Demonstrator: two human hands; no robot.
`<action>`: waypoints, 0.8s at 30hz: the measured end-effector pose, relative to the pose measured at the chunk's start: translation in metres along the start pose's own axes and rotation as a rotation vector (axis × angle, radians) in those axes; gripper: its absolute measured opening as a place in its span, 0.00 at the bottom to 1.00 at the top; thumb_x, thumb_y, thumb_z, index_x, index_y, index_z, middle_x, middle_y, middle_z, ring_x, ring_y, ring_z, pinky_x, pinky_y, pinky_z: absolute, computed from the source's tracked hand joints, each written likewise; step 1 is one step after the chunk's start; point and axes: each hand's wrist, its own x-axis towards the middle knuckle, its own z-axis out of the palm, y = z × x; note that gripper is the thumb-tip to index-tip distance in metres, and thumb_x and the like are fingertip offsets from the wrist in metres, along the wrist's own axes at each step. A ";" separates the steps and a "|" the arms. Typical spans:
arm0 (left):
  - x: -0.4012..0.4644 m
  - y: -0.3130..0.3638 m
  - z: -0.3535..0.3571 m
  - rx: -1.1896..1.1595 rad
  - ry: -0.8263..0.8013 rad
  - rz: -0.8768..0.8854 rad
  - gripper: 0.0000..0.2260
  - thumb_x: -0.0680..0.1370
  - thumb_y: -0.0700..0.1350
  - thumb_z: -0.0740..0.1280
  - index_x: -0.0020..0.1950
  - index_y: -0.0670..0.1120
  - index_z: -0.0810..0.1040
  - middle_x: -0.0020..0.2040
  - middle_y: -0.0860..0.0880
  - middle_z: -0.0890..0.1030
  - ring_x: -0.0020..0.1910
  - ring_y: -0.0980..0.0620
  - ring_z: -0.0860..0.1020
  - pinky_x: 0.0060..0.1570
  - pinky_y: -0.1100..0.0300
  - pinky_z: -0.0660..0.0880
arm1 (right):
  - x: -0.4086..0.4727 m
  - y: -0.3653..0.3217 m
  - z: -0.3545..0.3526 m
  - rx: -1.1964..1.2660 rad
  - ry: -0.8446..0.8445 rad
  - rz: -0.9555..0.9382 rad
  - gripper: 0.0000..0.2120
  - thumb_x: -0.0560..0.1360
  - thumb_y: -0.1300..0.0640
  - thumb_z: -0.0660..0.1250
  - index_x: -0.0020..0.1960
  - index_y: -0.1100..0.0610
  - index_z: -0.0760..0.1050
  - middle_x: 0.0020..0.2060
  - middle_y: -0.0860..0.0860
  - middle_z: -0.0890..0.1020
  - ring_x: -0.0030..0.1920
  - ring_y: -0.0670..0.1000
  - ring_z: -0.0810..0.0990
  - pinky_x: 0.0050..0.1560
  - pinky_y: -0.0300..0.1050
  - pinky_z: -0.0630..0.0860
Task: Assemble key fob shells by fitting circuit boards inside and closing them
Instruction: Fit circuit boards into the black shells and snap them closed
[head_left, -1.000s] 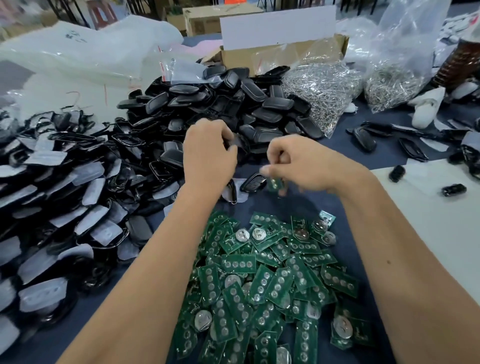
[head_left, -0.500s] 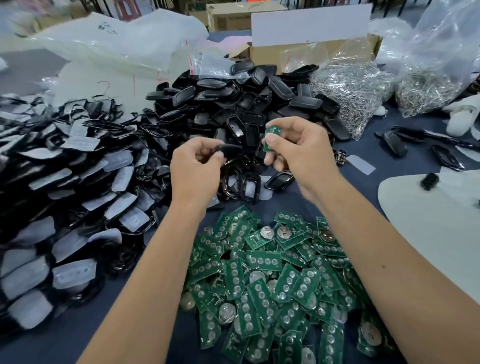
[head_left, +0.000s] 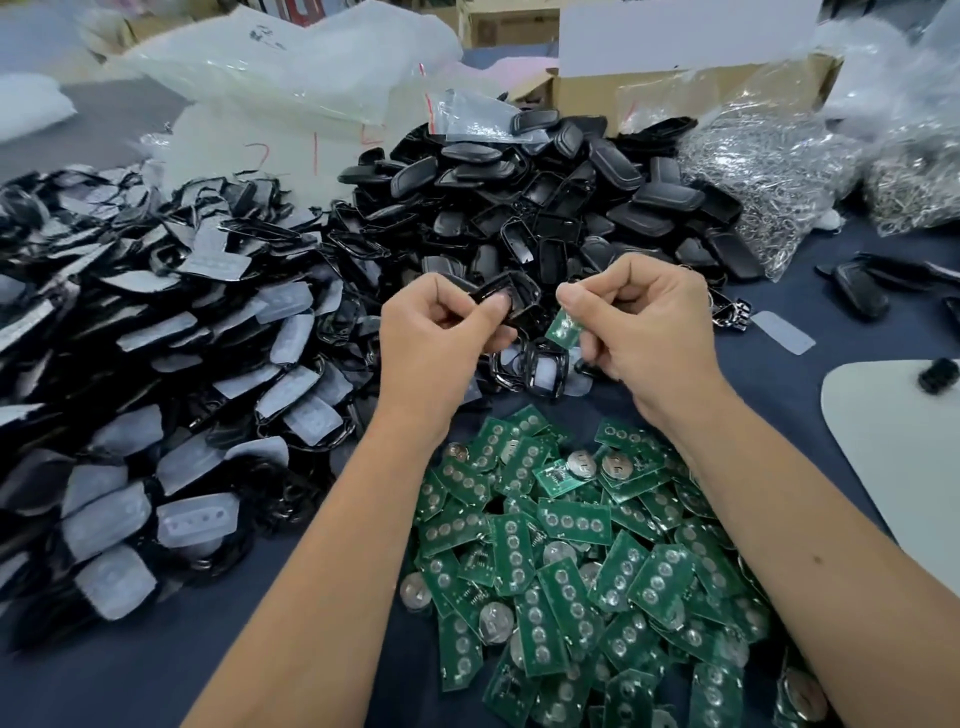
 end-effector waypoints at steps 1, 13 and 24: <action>-0.002 0.000 0.000 0.022 -0.015 0.016 0.12 0.78 0.35 0.74 0.46 0.42 0.70 0.41 0.42 0.80 0.34 0.45 0.85 0.35 0.58 0.79 | -0.001 -0.001 0.001 0.010 -0.009 -0.013 0.08 0.75 0.60 0.78 0.39 0.58 0.81 0.25 0.54 0.79 0.22 0.50 0.76 0.22 0.38 0.71; -0.008 0.002 0.008 0.336 -0.216 0.189 0.16 0.81 0.33 0.60 0.59 0.49 0.82 0.50 0.50 0.81 0.36 0.51 0.77 0.41 0.55 0.74 | -0.005 -0.003 0.007 0.151 -0.025 -0.023 0.06 0.77 0.71 0.73 0.48 0.62 0.78 0.35 0.54 0.85 0.33 0.55 0.87 0.36 0.41 0.83; -0.006 0.003 0.007 0.102 -0.118 0.017 0.20 0.79 0.34 0.61 0.57 0.55 0.86 0.40 0.48 0.80 0.35 0.54 0.77 0.33 0.51 0.82 | -0.002 -0.002 0.006 0.150 0.038 0.012 0.07 0.75 0.64 0.77 0.49 0.65 0.80 0.34 0.59 0.86 0.29 0.56 0.85 0.29 0.40 0.80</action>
